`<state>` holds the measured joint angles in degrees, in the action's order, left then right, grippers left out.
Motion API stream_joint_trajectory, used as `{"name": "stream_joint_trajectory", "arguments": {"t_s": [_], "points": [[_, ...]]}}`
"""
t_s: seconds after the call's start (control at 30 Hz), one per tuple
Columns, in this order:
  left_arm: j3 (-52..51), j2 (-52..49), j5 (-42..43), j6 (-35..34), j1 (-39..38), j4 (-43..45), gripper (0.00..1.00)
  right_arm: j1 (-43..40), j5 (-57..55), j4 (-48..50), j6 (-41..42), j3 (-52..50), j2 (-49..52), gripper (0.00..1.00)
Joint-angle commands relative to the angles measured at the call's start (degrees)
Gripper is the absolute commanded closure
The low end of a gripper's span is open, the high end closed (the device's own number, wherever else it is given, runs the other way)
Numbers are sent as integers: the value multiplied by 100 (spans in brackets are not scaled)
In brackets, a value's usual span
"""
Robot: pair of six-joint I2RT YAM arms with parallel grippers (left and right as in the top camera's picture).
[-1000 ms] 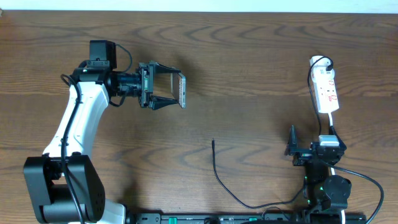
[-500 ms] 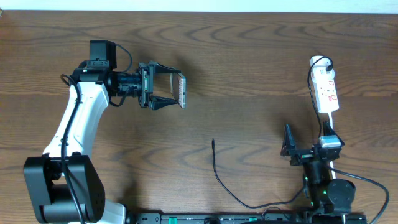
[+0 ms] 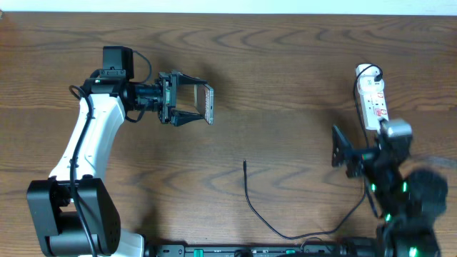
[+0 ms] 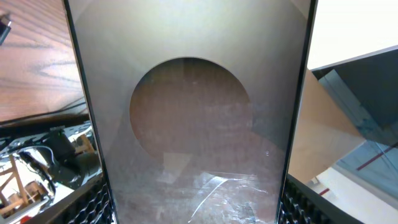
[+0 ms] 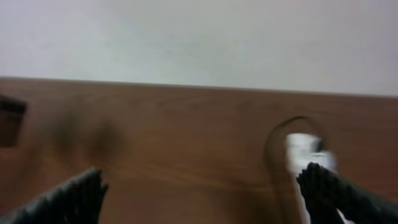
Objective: Plug charger to phone and switch on socket
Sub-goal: 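Move the right gripper toward the phone held by the left gripper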
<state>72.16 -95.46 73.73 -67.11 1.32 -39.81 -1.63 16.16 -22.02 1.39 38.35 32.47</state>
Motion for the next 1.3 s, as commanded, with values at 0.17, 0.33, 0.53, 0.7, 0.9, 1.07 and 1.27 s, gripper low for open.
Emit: {"name": "stream_joint_trajectory", "arguments": {"t_s": [0.17, 0.33, 0.53, 0.7, 0.9, 1.07, 1.27], "points": [[223, 151, -1215, 37, -4, -22, 93, 35, 3543, -177, 225, 1281, 3069, 1], [221, 151, -2352, 33, -17, -337, 92, 35, 4931, 610, 297, 1322, 4468, 1], [219, 151, -3541, -111, -17, -772, 93, 61, 5370, 1119, 1169, 1325, 5598, 1], [212, 151, -4461, -621, -55, -1073, 93, 81, 5388, 1200, 1447, 1322, 6052, 1], [195, 149, -5130, -914, -328, -1093, 92, 407, 5029, 1222, 1493, 1322, 6166, 1], [195, 149, -5466, -1246, -614, -1091, 93, 745, 4148, 1296, 2487, 1322, 6166, 1], [195, 149, -5532, -1386, -802, -1078, 93, 1187, 3827, 1738, 3451, 1322, 6166, 1]]}}
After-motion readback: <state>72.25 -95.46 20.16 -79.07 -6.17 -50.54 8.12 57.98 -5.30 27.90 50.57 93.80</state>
